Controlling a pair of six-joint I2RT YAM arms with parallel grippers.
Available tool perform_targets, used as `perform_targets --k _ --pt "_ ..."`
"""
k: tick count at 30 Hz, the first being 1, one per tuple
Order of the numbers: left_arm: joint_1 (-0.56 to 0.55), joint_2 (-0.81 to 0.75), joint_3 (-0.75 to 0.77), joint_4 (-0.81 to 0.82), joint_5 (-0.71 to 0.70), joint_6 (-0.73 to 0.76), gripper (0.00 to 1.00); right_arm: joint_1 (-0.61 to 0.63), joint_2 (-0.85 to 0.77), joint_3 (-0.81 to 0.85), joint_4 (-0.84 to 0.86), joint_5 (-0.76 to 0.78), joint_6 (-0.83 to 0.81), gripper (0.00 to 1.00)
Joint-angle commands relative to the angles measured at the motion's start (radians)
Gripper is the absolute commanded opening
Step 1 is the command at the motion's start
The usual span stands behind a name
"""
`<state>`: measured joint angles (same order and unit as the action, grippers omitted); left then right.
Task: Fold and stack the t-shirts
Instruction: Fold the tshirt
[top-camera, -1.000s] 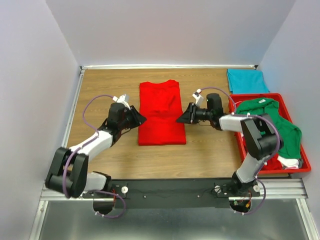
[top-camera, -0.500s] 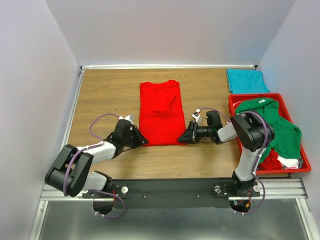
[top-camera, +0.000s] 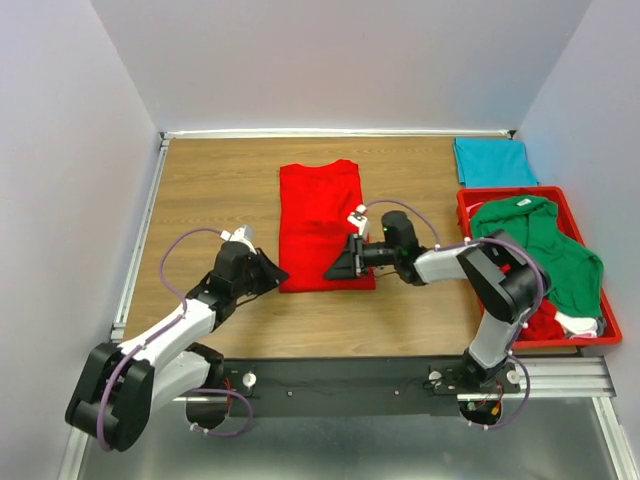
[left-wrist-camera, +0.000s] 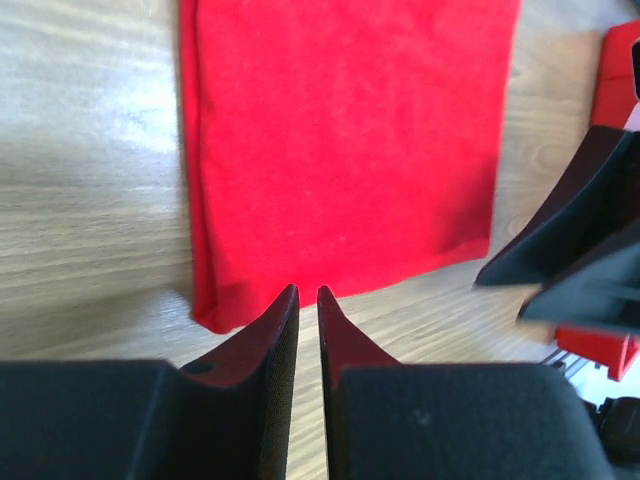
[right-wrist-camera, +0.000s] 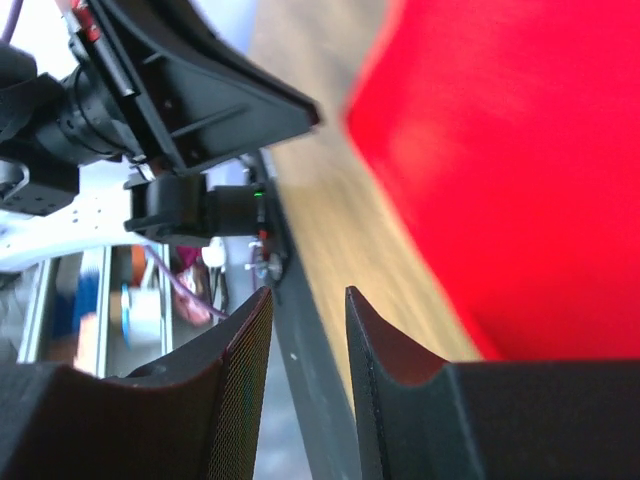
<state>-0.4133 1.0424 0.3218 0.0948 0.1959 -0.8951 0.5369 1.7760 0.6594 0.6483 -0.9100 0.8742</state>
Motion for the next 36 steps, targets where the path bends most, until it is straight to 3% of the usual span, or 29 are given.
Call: perform_targets --k 1,6,10,16,20,23,27,36 --pt "0.004 -0.076 0.029 -0.084 -0.078 0.004 0.21 0.089 0.075 0.075 0.071 0.057 0.063 0.43" --pt "0.004 -0.097 0.037 -0.093 -0.101 0.025 0.23 0.127 0.308 0.147 0.103 0.072 0.085 0.43" --pt "0.001 -0.087 0.048 -0.132 -0.087 0.044 0.25 0.126 0.367 0.126 0.105 0.111 0.085 0.43" --pt "-0.031 -0.045 0.08 -0.132 -0.055 0.058 0.26 0.123 0.197 0.102 0.079 0.108 0.08 0.44" --pt "-0.067 0.034 0.108 -0.122 -0.047 0.065 0.26 0.08 0.015 0.076 -0.074 0.123 -0.018 0.45" --pt "-0.081 0.103 0.112 -0.104 -0.036 0.07 0.23 0.011 -0.036 0.03 -0.13 0.106 -0.044 0.45" --pt "-0.088 0.178 0.1 -0.078 -0.032 0.081 0.2 -0.064 0.0 -0.064 -0.131 0.016 -0.083 0.47" --pt "-0.088 0.199 0.082 -0.118 -0.099 0.081 0.18 -0.175 0.106 -0.13 -0.13 -0.003 -0.124 0.46"
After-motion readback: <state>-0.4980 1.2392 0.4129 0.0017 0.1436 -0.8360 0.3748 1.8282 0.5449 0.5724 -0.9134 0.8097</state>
